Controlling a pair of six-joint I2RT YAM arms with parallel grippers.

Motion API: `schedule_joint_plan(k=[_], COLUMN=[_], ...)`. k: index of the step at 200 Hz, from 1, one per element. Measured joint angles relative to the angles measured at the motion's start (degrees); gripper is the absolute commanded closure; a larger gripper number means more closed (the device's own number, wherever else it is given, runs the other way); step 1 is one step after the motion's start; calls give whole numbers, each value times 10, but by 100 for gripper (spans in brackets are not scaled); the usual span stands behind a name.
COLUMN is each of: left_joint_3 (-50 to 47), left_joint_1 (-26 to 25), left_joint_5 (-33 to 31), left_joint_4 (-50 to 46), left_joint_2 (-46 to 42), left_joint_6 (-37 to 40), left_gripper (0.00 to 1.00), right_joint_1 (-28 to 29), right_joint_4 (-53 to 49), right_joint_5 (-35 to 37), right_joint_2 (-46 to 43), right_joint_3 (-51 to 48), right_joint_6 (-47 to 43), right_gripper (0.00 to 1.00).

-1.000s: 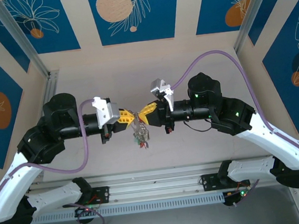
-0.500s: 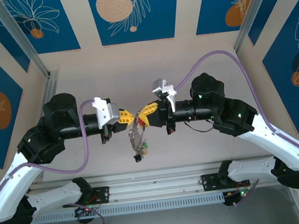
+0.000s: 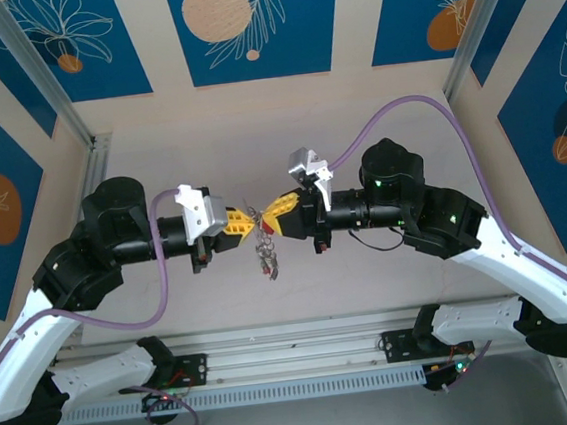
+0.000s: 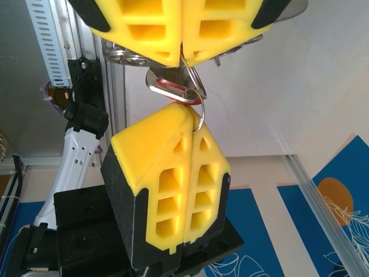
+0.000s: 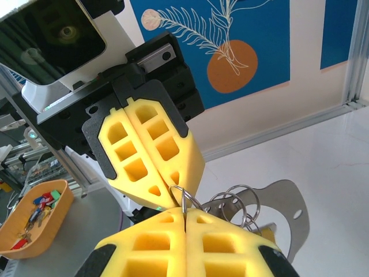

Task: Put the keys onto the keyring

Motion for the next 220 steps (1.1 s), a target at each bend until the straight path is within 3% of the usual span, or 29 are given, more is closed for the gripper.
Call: schedule_joint_plan(k=[220], left_joint_3=[0], left_joint_1=[0], left_joint_5=[3], left_joint_4=[-18], left_joint_2=[7], left_joint_6=[4], left_gripper=[100], right_joint_1=[-25], right_joint_4=[-23], right_joint_5=[-29], right_joint_2=[19], right_joint_3=[10], right_joint_6=[22], right_gripper=[100])
